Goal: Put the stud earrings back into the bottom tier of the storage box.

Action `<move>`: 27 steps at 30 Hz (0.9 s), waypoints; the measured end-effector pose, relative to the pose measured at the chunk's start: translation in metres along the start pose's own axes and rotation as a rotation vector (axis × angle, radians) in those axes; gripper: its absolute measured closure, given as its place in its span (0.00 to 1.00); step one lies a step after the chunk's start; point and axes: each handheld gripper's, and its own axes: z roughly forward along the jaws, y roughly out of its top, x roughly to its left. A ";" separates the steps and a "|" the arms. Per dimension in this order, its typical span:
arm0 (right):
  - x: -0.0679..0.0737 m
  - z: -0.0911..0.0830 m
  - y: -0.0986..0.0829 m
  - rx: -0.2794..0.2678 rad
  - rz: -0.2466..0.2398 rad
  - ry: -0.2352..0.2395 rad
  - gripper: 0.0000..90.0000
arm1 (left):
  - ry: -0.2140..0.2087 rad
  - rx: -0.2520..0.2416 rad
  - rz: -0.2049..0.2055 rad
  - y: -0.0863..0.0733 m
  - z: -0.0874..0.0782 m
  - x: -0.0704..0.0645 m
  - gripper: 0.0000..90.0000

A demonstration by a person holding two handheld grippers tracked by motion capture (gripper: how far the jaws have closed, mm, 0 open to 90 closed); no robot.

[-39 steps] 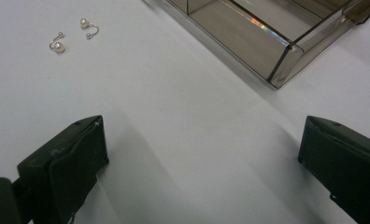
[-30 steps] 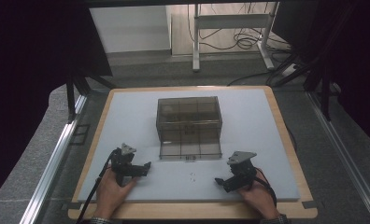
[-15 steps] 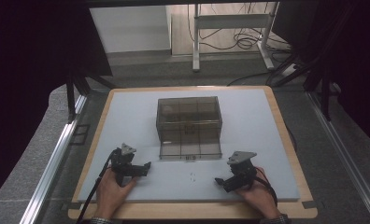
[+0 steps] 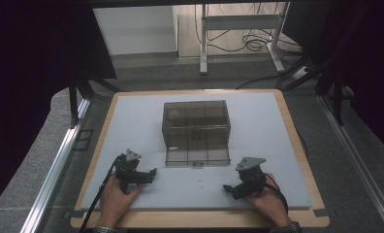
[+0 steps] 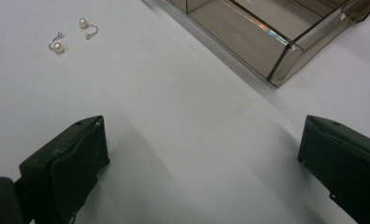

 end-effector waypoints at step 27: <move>-0.001 -0.003 0.025 0.105 0.076 0.068 0.12 | -0.001 0.001 0.000 0.000 0.000 0.000 0.00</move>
